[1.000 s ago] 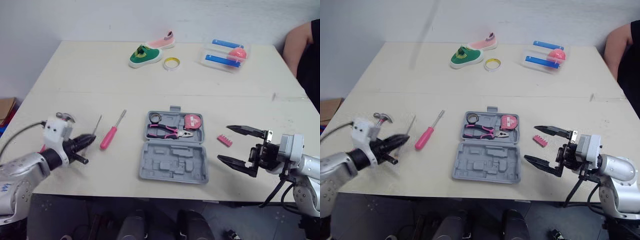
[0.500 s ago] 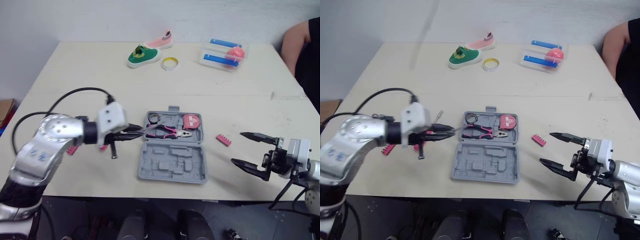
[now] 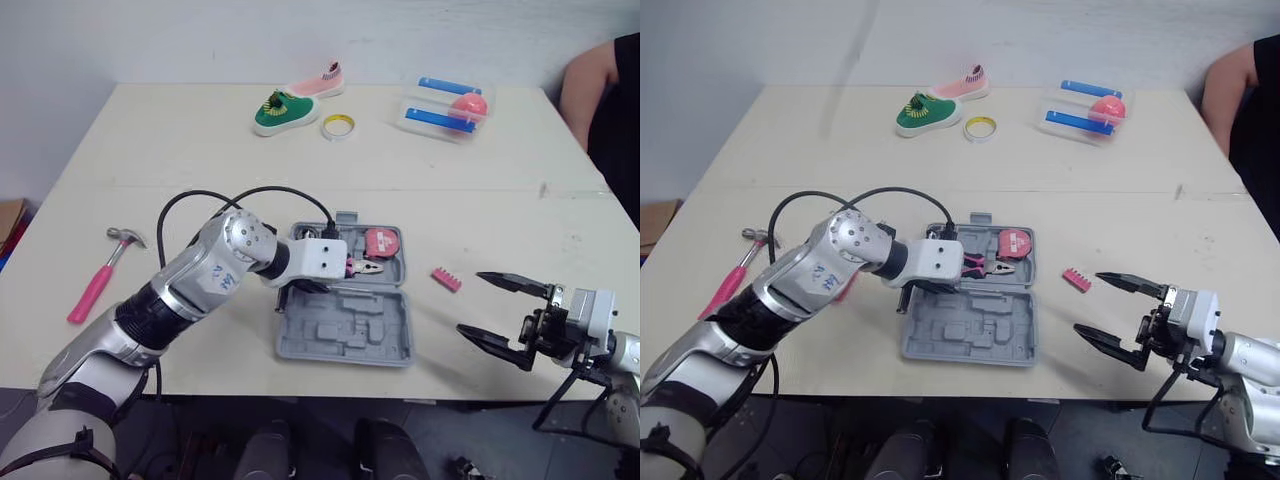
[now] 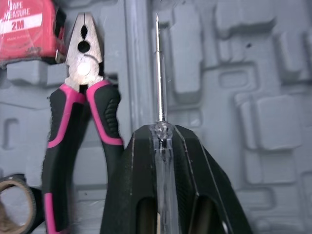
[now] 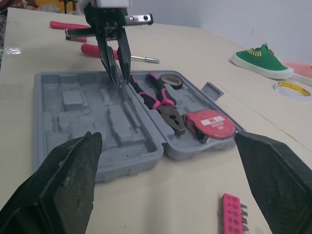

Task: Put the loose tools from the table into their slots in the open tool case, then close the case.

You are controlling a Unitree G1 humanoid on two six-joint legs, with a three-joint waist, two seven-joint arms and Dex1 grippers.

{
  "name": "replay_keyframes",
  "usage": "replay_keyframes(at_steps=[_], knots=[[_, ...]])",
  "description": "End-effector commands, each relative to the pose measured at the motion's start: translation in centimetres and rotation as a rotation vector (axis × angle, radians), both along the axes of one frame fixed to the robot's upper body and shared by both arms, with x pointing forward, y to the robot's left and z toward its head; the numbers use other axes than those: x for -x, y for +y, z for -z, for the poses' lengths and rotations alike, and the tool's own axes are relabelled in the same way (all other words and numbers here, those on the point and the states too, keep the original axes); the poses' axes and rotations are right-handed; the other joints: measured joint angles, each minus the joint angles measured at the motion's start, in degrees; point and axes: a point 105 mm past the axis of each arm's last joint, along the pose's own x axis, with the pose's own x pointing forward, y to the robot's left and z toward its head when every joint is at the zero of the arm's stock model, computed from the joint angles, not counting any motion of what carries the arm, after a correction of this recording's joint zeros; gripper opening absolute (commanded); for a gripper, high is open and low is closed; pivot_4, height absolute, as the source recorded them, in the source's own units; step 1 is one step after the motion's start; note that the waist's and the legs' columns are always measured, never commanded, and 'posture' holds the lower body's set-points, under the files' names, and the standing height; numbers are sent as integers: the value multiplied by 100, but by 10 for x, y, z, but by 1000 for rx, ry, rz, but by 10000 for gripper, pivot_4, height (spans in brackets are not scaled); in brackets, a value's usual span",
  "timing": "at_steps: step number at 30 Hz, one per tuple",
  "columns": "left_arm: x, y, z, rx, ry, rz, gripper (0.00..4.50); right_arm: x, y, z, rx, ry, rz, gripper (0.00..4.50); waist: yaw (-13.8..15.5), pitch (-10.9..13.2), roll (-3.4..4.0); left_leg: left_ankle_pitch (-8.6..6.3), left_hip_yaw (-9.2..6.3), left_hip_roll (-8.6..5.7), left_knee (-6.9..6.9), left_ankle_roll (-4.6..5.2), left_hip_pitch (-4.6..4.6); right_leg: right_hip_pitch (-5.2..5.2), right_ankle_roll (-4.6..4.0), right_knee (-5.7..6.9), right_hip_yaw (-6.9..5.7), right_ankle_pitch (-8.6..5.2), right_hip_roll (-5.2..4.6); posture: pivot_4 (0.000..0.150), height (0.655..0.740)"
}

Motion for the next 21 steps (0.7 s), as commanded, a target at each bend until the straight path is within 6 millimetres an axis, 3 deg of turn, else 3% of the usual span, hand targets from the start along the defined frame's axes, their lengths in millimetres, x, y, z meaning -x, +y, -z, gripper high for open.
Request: replay_keyframes(at_steps=[1, 12, 21], knots=[[0, -7, -3, -6, -15, 17, 518, 3, 10, -8, -2, -26, -11, 45000, 10, 0, 0, 0, -1, 0, 1, 0, -1, 0, 0, 0, 1, 0, -1, 1500, 7400], [-6, -20, -1, -17, -33, 12, 518, 5, 16, -12, 0, -27, -8, 45000, 18, 0, -1, 0, -8, -2, 12, 2, -6, 1, -1, 4, 5, 0, -4, 1500, 7400], [-10, -15, -3, -71, -73, 5, 518, 6, 17, -12, -3, -24, -8, 45000, 14, 0, -1, 0, -8, -2, 13, 2, -5, 1, -1, 5, 4, 0, -3, 1500, 7400]])
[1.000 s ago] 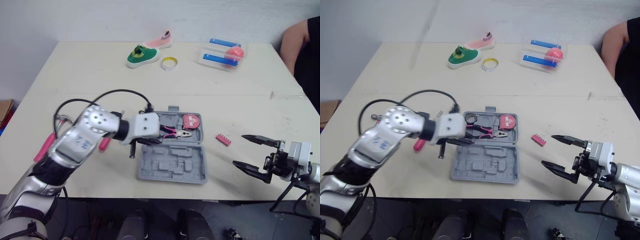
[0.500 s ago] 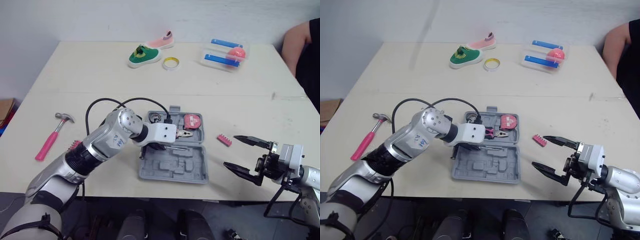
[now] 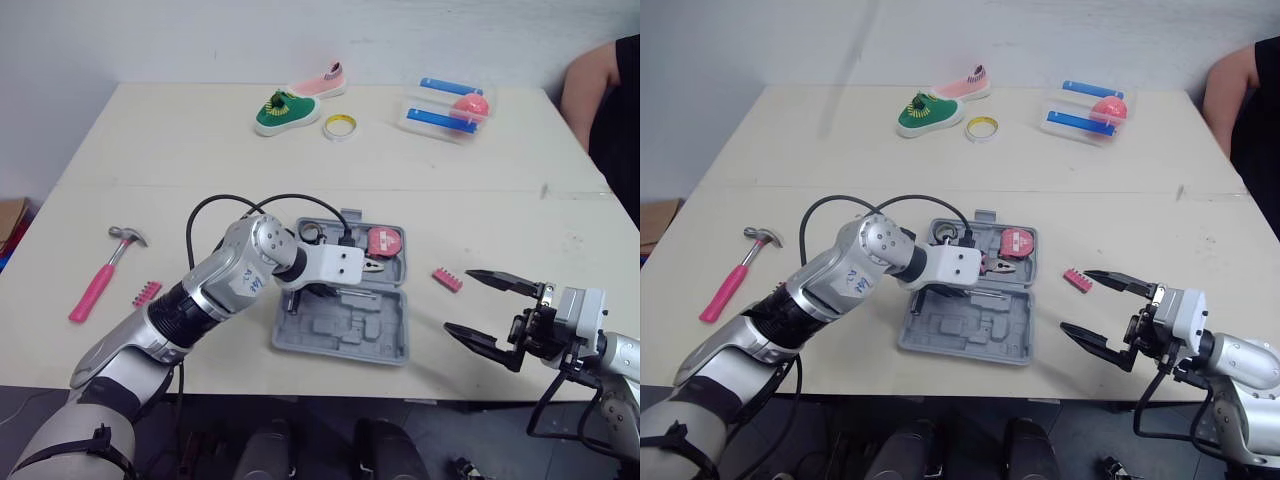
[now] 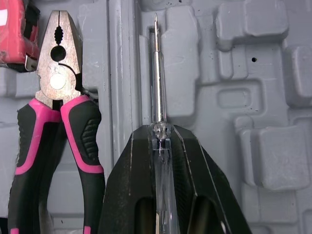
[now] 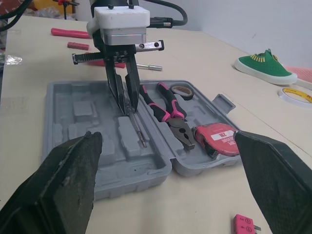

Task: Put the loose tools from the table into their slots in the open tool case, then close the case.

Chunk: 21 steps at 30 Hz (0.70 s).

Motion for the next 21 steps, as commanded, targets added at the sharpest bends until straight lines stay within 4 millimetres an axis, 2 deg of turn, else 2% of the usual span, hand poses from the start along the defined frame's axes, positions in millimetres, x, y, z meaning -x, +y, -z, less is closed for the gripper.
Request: replay_keyframes(at_steps=[1, 7, 12, 20, 21], knots=[[-3, 3, -11, -36, -60, 4, 518, 3, 4, -7, 5, -29, -14, 45000, 1, 0, 0, 0, 0, 0, 0, 0, 0, 0, 0, 1, 0, 0, 0, 1500, 7400], [-1, 2, -18, -47, -84, 23, 518, 2, 5, -7, 2, -27, -10, 45000, 0, 0, 0, 0, 0, 0, 0, 0, 0, 0, 0, 2, 0, 0, 0, 1500, 7400], [-7, 8, -10, -90, -100, 27, 518, 2, 7, -8, -1, -26, -12, 45000, 1, 0, 0, 0, 0, 0, 1, 0, 0, 0, 0, 2, 0, 0, 0, 1500, 7400], [-9, 4, -8, -75, -116, 43, 518, 2, 7, -8, -4, -27, -9, 45000, 5, 0, 0, 1, 0, 0, 6, 2, 0, 0, 0, 7, -1, 0, -1, 1500, 7400], [-7, 2, -9, -63, -109, 56, 4660, 2, 7, -7, -4, -26, -9, 45000, 5, 0, 0, 1, 0, 0, 7, 2, 0, 1, 0, 8, -1, 0, -1, 1500, 7400]])
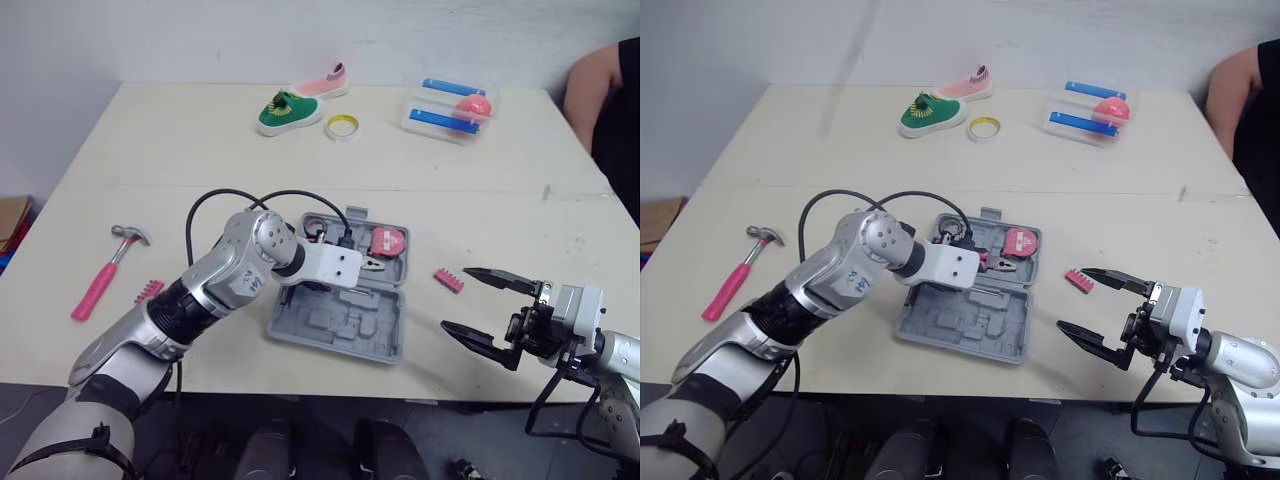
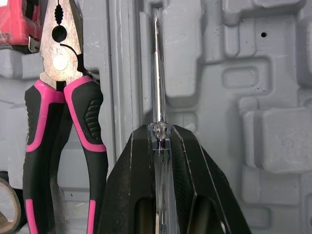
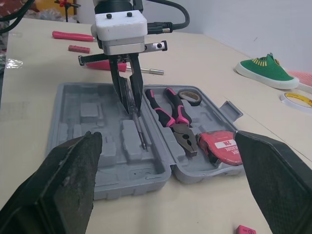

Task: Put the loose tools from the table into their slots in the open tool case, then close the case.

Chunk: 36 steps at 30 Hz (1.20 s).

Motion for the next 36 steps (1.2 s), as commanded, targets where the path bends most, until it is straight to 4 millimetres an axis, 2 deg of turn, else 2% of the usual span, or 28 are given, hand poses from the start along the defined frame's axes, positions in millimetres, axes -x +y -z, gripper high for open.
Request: replay_keyframes(at_steps=[1, 2, 5, 10, 13, 14, 17, 20, 21, 23, 28, 33, 36], knots=[[-1, -6, -10, 43, -52, 19, 9475, 2, 1, -3, -3, -17, -9, 45000, -1, 0, 0, 0, 0, 0, 1, 0, 0, 0, 0, 1, 0, 0, 0, 1500, 7400], [-2, -9, -13, 59, -74, 27, 12206, 2, 1, -2, -5, -15, -10, 45000, 0, 0, 0, 0, 0, 0, 2, 0, 0, 0, 0, 2, 0, 0, 0, 1500, 7400], [4, -13, -22, 83, -85, 62, 24769, 3, -1, 0, -8, -7, -11, 45000, -1, 0, 0, -1, -2, 0, 4, 1, -3, 0, 0, 2, 1, 0, -2, 1500, 7400], [11, -6, -30, 120, -70, 53, 24769, -1, 1, -11, -125, -14, 14, 45000, -24, 0, 0, 0, -4, 3, 4, 1, -2, 0, 0, 4, 1, 0, 1, 1500, 7400], [7, 0, -35, 188, -79, 28, 24769, 1, 1, -6, -90, -1, -2, 45000, -18, -1, 2, 0, -3, 3, 6, 0, -1, 0, 0, 8, 1, 0, 1, 1500, 7400], [3, -1, -40, 261, -96, 19, 24769, 2, 0, -4, -82, 3, -3, 45000, -16, -1, 2, 0, -3, 3, 8, 1, -1, 0, 0, 8, 1, 0, 0, 1500, 7400], [2, -5, -57, 545, -67, 30, 17270, 3, -4, 0, -81, 12, 8, 45000, -5, -1, 1, -1, -6, 3, 12, 2, -3, 0, 0, 9, 4, 0, -5, 1500, 7400], [1, 2, -61, 759, 30, -38, 2701, 4, -10, 4, -80, 15, 21, 45000, -8, -1, 2, -7, -24, 3, 42, 10, -22, 2, 0, 12, 3, 0, -10, 1500, 7400], [-1, 4, -62, 852, 64, -74, 589, 4, -13, 6, -82, 15, 30, 45000, -10, -1, 2, -9, -24, 2, 47, 12, -22, 3, 0, 15, 2, 0, -12, 1500, 7400], [-3, 8, -56, 929, 114, -118, 589, 4, -17, 10, -83, 18, 40, 45000, -9, -1, 1, -11, -25, 1, 55, 14, -21, 8, 0, 16, 0, 0, -14, 1500, 7400], [-7, 14, -21, 925, 146, -185, 589, 8, -26, 22, -78, 26, 57, 45000, -12, -1, 1, -13, -24, -2, 59, 12, -16, 10, 0, 15, -4, 0, -12, 1500, 7400], [-10, 13, -2, 935, 167, -260, 589, 10, -30, 27, -74, 26, 60, 45000, -4, -1, 2, -15, -24, -2, 61, 11, -17, 9, 0, 12, -2, 0, -16, 1500, 7400], [-6, 12, 13, 884, 199, -277, 589, 10, -32, 28, -75, 21, 66, 45000, -10, -1, 2, -16, -23, -2, 60, 9, -16, 9, 0, 12, -3, 0, -27, 1500, 7400]])
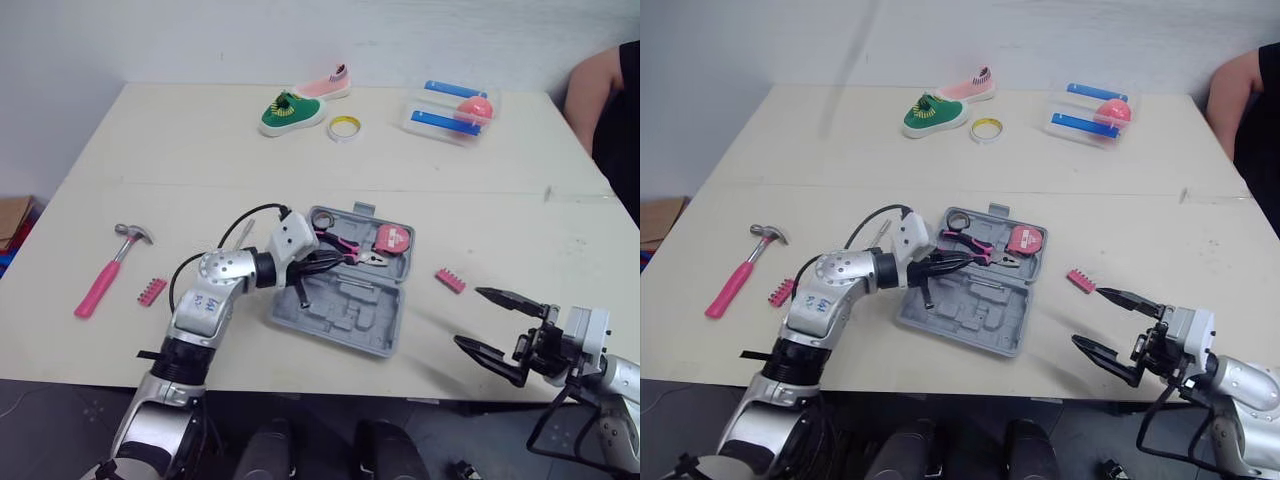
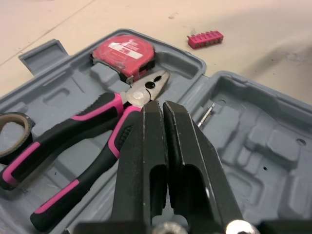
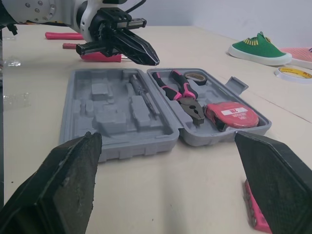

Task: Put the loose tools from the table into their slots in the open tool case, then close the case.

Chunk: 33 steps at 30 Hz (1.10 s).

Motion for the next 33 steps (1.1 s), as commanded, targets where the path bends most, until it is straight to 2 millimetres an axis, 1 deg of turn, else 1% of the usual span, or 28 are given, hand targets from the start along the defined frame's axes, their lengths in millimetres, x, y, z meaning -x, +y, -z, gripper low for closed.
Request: replay_keyframes(at_steps=[1, 4, 8, 12, 16, 22, 29, 31, 33], knots=[[6, -4, 14, -45, 21, 20, 589, 3, -7, -5, 2, -45, 18, 45000, -3, 0, 0, 0, 0, 0, 0, 0, 1, 0, 0, 1, -1, 0, -17, 1500, 7400], [4, -4, 18, -43, 40, 7, 589, 3, -7, -5, 3, -47, 15, 45000, -4, 0, 0, 0, 2, -1, 0, -1, 1, -1, 0, 0, -12, 0, -20, 1500, 7400], [4, -1, 34, -111, 41, 8, 589, 2, -5, -6, 1, -54, 8, 45000, -3, 0, 0, 0, 3, -4, 0, 0, 3, -1, 0, -5, -12, 0, -31, 1500, 7400], [-2, 2, 41, -110, 80, -48, 589, 2, 0, -10, 2, -60, -3, 45000, -2, -1, 1, 0, 4, -5, 0, 0, 6, 0, 0, -3, -12, 0, -38, 1500, 7400], [5, 4, 50, -142, 145, -23, 589, 1, 5, -16, 4, -65, -5, 45000, -2, -3, 1, -1, 6, -5, 0, -1, 15, 7, 0, -2, -12, 0, -40, 1500, 7400], [6, 21, 73, -276, 211, -87, 589, 0, 9, -23, 4, -71, -3, 45000, -13, -15, 10, -4, 7, -4, -6, -4, 24, 11, 0, -4, -5, 0, -40, 1500, 7400], [10, 28, 92, -370, 283, -118, 589, 0, 10, -26, 5, -70, 1, 45000, -17, -67, 17, -9, 6, -2, -10, -4, 37, 23, 0, -9, 2, 0, -41, 1500, 7400], [15, 31, 103, -430, 325, -113, 589, -1, 10, -28, 3, -71, 1, 45000, -16, -104, 22, -10, 6, -1, -18, -4, 41, 27, 0, -17, 2, 0, -40, 1500, 7400], [17, 33, 109, -467, 339, -112, 589, -2, 11, -29, 2, -71, 1, 45000, -18, -141, 19, -11, 6, -1, -27, -5, 50, 35, -1, -22, 2, -1, -40, 1500, 7400]])
